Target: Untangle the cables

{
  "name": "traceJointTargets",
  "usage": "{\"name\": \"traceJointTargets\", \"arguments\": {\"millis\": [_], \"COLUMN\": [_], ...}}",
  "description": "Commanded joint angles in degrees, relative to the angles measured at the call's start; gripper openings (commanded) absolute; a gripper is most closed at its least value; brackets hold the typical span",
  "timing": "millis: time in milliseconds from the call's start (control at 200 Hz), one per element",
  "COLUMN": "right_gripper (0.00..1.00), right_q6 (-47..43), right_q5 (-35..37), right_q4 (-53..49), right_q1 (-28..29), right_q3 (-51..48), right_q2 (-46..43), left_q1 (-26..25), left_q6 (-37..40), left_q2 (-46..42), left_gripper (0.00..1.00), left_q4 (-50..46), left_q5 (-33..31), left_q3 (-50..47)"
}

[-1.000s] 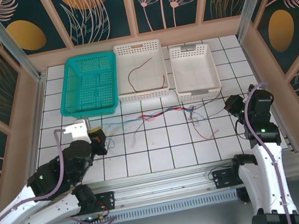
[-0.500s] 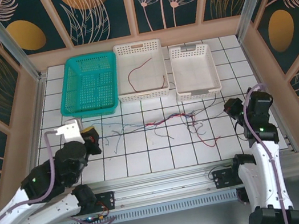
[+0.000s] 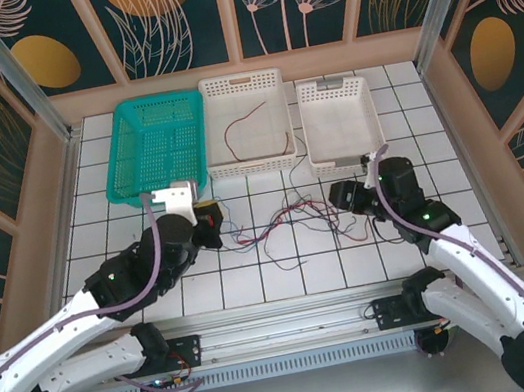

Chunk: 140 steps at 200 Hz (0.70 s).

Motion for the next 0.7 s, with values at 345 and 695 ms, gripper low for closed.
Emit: {"name": "traceJointTargets", "arguments": {"millis": [345, 695], "right_gripper": [0.69, 0.7], "right_q6": [-9.4, -13.7], "right_q5": [0.1, 10.6], "right_q4": [25.8, 33.8], "right_q1": [26.7, 34.5], "right_q3": [5.1, 1.7], "right_q2": [6.7, 12.2], "left_q1": [0.3, 0.3], "left_q6": [0.5, -5.0], "left_q2": [13.9, 15.3], "left_gripper": [0.0, 0.0], "left_q4": [12.6, 17.1], "left_q5": [11.1, 12.6], "left_q3": [11.3, 12.3]}}
